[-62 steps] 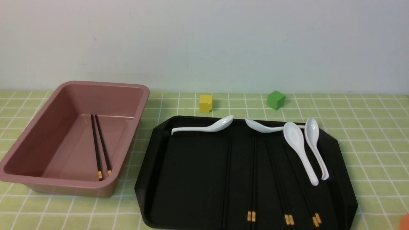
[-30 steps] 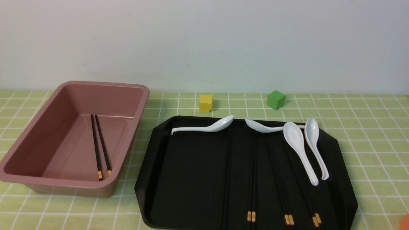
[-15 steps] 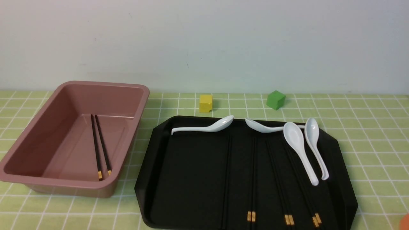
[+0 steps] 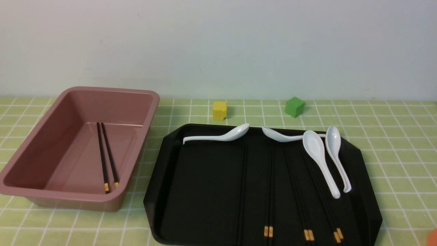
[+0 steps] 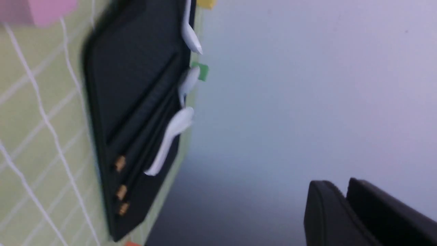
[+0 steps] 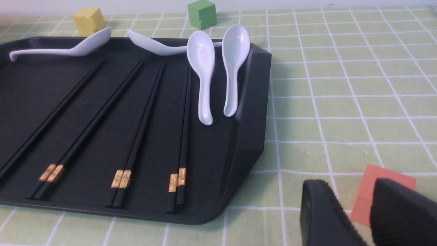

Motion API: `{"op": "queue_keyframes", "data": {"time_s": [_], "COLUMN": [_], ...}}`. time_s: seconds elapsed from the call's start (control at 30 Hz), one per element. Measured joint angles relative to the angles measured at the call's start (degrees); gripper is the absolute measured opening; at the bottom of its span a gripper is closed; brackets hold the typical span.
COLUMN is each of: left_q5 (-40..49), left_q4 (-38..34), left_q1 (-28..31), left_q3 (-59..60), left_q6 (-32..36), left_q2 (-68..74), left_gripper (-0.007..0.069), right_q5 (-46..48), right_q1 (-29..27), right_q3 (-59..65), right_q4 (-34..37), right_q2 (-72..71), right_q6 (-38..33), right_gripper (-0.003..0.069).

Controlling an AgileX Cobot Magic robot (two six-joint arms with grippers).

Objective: On green tablecloth take chopsticks from black tray and put them in box.
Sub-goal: 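Reach over to the black tray and grasp a pair of chopsticks with the left gripper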

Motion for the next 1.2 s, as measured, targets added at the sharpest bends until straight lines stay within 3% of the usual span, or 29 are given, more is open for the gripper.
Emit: {"op": "queue_keyframes", "data": {"time_s": [0.1,0.23,0.3,0.53,0.6,0.73,0.87,0.93,1.2], "left_q5": [0.15,1.86,6.71,45.45,49.03,49.0,45.51,42.54,36.27], "left_q4": [-3.8,-2.69,2.76,27.6,33.04,33.77,35.41,38.93,62.37], "left_q1": [0.0,0.0,0.0,0.0,0.0,-0.29,-5.68,-11.81,-32.43], "left_q3": [-4.1,-12.93,-18.03,-32.24,-36.08,-41.83,-47.89,-51.47,-65.38], "left_q6": [6.26,17.66,21.58,25.09,26.98,27.2,23.57,18.95,-4.36], "left_q2": [0.0,4.25,10.31,44.22,53.31,63.05,68.05,70.6,86.98], "left_gripper": [0.0094,0.0006,-0.0013,-0.0013,-0.0013,-0.0013,-0.0013,-0.0013,0.0022], "right_q5": [0.0,0.0,0.0,0.0,0.0,0.0,0.0,0.0,0.0], "right_q1": [0.0,0.0,0.0,0.0,0.0,0.0,0.0,0.0,0.0], "right_q3": [0.0,0.0,0.0,0.0,0.0,0.0,0.0,0.0,0.0], "right_q4": [0.0,0.0,0.0,0.0,0.0,0.0,0.0,0.0,0.0], "right_q2": [0.0,0.0,0.0,0.0,0.0,0.0,0.0,0.0,0.0], "right_q6": [0.0,0.0,0.0,0.0,0.0,0.0,0.0,0.0,0.0], "right_gripper": [0.024,0.024,0.024,0.024,0.024,0.024,0.024,0.024,0.024]}}
